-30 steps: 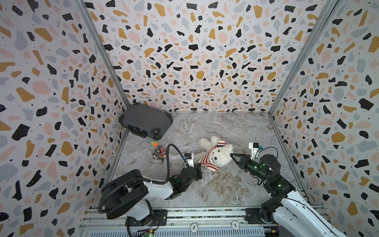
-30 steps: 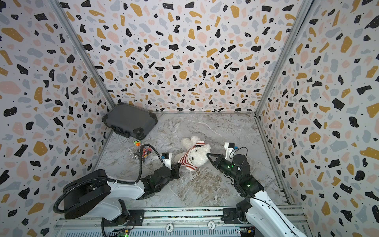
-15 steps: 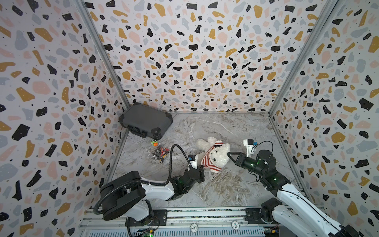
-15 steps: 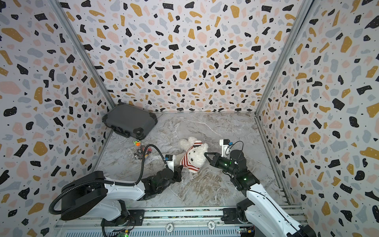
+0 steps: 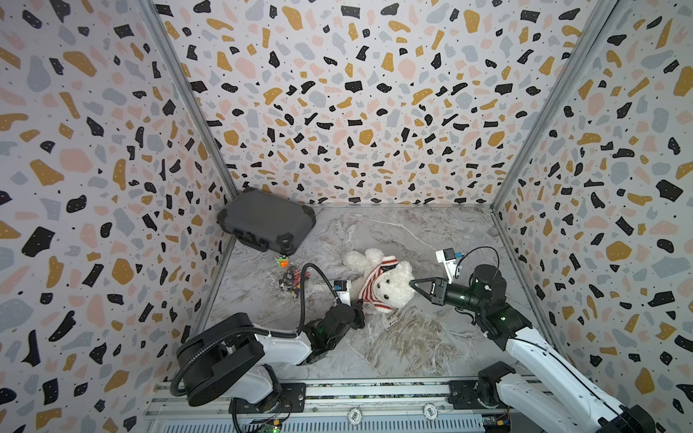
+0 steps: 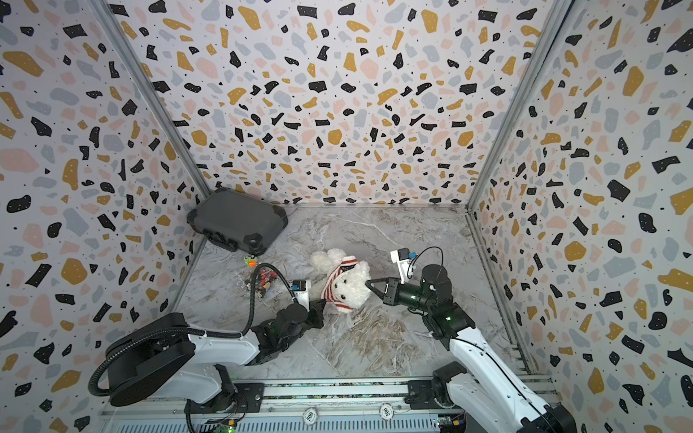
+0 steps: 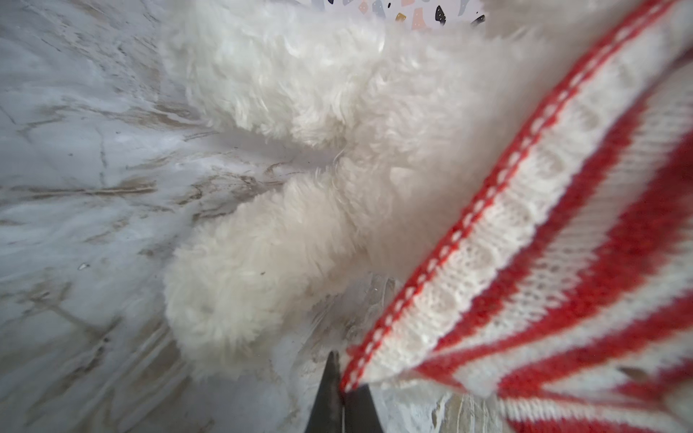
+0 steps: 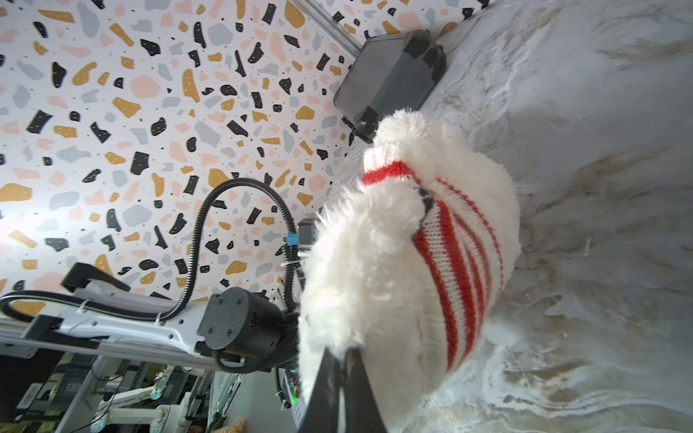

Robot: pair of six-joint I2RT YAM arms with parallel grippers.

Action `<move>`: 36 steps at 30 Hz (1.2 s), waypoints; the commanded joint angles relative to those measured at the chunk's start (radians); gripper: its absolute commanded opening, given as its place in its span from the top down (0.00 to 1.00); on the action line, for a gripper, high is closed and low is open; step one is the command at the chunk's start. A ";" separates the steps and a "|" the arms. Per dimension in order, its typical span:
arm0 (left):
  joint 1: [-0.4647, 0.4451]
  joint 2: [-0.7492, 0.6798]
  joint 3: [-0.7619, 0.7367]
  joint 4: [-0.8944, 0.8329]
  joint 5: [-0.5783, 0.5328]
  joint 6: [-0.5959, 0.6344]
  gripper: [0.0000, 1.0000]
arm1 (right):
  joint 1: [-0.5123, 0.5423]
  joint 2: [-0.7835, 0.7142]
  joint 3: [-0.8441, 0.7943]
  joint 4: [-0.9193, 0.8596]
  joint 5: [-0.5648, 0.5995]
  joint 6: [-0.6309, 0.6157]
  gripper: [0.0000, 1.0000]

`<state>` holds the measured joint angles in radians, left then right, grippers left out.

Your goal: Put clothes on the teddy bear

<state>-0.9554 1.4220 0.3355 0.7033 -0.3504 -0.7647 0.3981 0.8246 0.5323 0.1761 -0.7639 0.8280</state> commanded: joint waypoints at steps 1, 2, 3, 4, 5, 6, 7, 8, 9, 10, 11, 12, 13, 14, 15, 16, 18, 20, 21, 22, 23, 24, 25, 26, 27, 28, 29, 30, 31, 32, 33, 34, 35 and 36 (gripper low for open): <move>0.043 0.007 -0.036 -0.041 -0.028 0.019 1.00 | -0.010 -0.061 0.095 0.144 -0.068 0.031 1.00; 0.052 0.007 -0.048 -0.025 -0.019 0.013 1.00 | -0.010 -0.068 0.103 0.134 -0.063 0.019 1.00; 0.055 0.004 -0.054 -0.016 -0.014 0.010 1.00 | -0.010 -0.071 0.113 0.117 -0.058 0.006 1.00; 0.055 0.002 -0.053 -0.023 -0.012 0.009 1.00 | -0.010 -0.071 0.118 0.104 -0.059 -0.006 1.00; 0.056 -0.001 -0.049 -0.030 -0.008 0.012 1.00 | -0.011 -0.069 0.116 0.098 -0.058 -0.014 1.00; 0.056 -0.005 -0.047 -0.031 0.000 0.014 1.00 | -0.010 -0.065 0.112 0.096 -0.056 -0.018 1.00; 0.055 -0.014 -0.045 -0.030 0.010 0.021 1.00 | -0.007 -0.059 0.108 0.094 -0.056 -0.026 1.00; 0.051 -0.025 -0.041 -0.031 0.018 0.026 1.00 | -0.002 -0.051 0.104 0.084 -0.051 -0.041 1.00; 0.048 -0.035 -0.038 -0.031 0.025 0.032 1.00 | 0.004 -0.043 0.103 0.075 -0.045 -0.056 1.00; 0.041 -0.051 -0.034 -0.031 0.035 0.039 1.00 | 0.012 -0.035 0.101 0.062 -0.039 -0.075 1.00; 0.034 -0.067 -0.031 -0.031 0.048 0.045 1.00 | 0.016 -0.022 0.102 0.048 -0.037 -0.094 1.00; 0.028 -0.079 -0.027 -0.029 0.063 0.053 1.00 | 0.023 -0.012 0.103 0.040 -0.037 -0.109 1.00; 0.021 -0.091 -0.022 -0.027 0.083 0.061 0.93 | 0.029 0.000 0.106 0.030 -0.041 -0.130 1.00; 0.016 -0.102 -0.017 -0.032 0.101 0.066 0.87 | 0.034 0.013 0.118 0.001 -0.039 -0.160 1.00; 0.009 -0.109 -0.013 -0.033 0.114 0.072 0.81 | 0.041 0.021 0.126 -0.013 -0.034 -0.190 1.00; 0.004 -0.119 -0.008 -0.042 0.124 0.078 0.75 | 0.045 0.032 0.134 -0.029 -0.032 -0.224 1.00; -0.002 -0.138 -0.004 -0.070 0.128 0.083 0.66 | 0.045 0.049 0.140 -0.042 -0.036 -0.278 1.00; -0.002 -0.162 -0.009 -0.100 0.128 0.083 0.55 | 0.044 0.062 0.145 -0.061 -0.026 -0.340 1.00; -0.003 -0.182 -0.016 -0.122 0.119 0.084 0.49 | 0.044 0.068 0.150 -0.075 -0.021 -0.372 1.00; -0.003 -0.205 -0.023 -0.143 0.110 0.084 0.46 | 0.044 0.075 0.156 -0.084 -0.021 -0.404 1.00; -0.002 -0.228 -0.029 -0.160 0.107 0.084 0.43 | 0.045 0.084 0.163 -0.093 -0.022 -0.429 1.00; -0.002 -0.258 -0.033 -0.183 0.106 0.089 0.41 | 0.045 0.097 0.172 -0.102 -0.034 -0.463 1.00; -0.002 -0.289 -0.032 -0.209 0.111 0.095 0.39 | 0.045 0.112 0.183 -0.117 -0.047 -0.494 1.00; 0.000 -0.319 -0.030 -0.232 0.117 0.102 0.38 | 0.044 0.123 0.193 -0.133 -0.055 -0.522 1.00; 0.001 -0.356 -0.026 -0.263 0.121 0.111 0.37 | 0.048 0.133 0.206 -0.148 -0.068 -0.560 1.00; 0.006 -0.395 -0.020 -0.298 0.120 0.117 0.36 | 0.050 0.140 0.212 -0.152 -0.084 -0.596 1.00; 0.016 -0.429 -0.016 -0.327 0.123 0.122 0.34 | 0.054 0.143 0.218 -0.156 -0.096 -0.629 1.00; 0.034 -0.473 -0.013 -0.360 0.132 0.125 0.31 | 0.061 0.143 0.222 -0.165 -0.101 -0.676 1.00; 0.062 -0.517 -0.017 -0.380 0.147 0.125 0.28 | 0.070 0.140 0.224 -0.168 -0.101 -0.712 1.00; 0.085 -0.552 -0.023 -0.384 0.168 0.125 0.25 | 0.079 0.137 0.224 -0.168 -0.099 -0.735 1.00; 0.114 -0.589 -0.026 -0.385 0.197 0.126 0.21 | 0.091 0.133 0.223 -0.168 -0.101 -0.762 1.00; 0.142 -0.617 -0.021 -0.393 0.226 0.130 0.17 | 0.104 0.130 0.221 -0.165 -0.103 -0.786 1.00; 0.163 -0.632 -0.013 -0.402 0.249 0.134 0.14 | 0.117 0.127 0.219 -0.161 -0.104 -0.803 1.00; 0.183 -0.641 -0.001 -0.412 0.269 0.141 0.10 | 0.128 0.123 0.214 -0.154 -0.110 -0.821 1.00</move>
<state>-0.8154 0.8116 0.3149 0.3408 -0.1631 -0.6575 0.4999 0.9768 0.7120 0.0120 -0.8371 0.1349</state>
